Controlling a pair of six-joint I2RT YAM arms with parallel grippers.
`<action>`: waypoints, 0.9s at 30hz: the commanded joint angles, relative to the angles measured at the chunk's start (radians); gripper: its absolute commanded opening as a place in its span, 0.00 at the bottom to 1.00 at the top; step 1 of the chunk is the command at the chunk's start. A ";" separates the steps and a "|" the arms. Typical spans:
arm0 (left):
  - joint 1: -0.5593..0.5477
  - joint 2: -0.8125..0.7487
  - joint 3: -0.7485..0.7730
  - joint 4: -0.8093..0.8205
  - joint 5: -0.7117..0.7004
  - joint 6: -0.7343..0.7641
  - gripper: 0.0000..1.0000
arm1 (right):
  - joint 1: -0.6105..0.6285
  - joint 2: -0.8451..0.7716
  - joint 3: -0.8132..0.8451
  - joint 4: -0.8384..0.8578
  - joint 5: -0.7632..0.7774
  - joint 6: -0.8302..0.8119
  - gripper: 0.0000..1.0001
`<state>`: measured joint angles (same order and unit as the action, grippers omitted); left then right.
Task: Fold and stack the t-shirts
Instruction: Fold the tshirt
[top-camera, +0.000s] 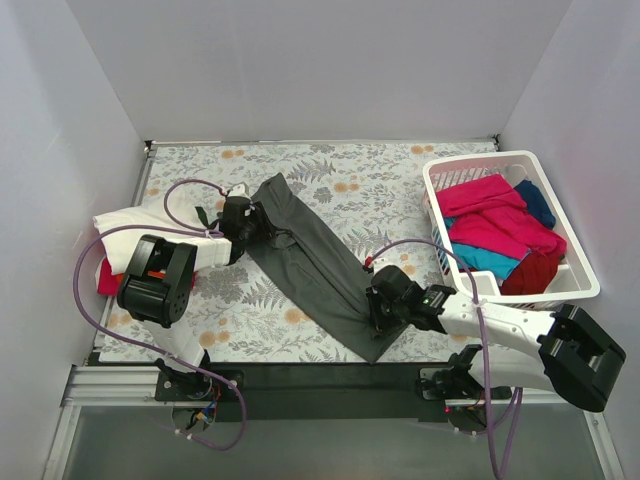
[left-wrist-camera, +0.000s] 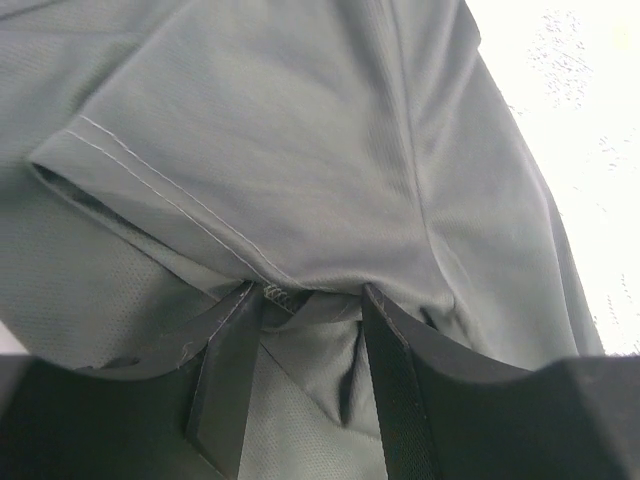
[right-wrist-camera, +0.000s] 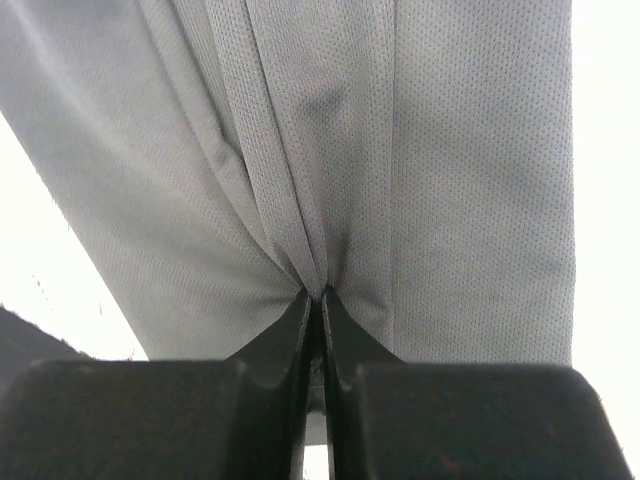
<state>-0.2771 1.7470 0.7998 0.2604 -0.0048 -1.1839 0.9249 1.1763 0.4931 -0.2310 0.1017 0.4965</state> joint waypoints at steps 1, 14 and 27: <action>-0.001 0.008 0.021 -0.039 -0.076 0.004 0.42 | 0.026 -0.039 -0.031 -0.157 -0.008 0.017 0.01; 0.001 -0.035 0.024 -0.004 0.003 0.038 0.44 | 0.140 -0.052 0.021 -0.240 0.001 0.053 0.30; -0.004 -0.300 0.018 -0.085 0.043 0.027 0.50 | 0.157 -0.072 0.225 -0.261 0.160 -0.022 0.54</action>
<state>-0.2783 1.5192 0.8047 0.2276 0.0605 -1.1576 1.0760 1.1206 0.6529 -0.4770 0.1818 0.5068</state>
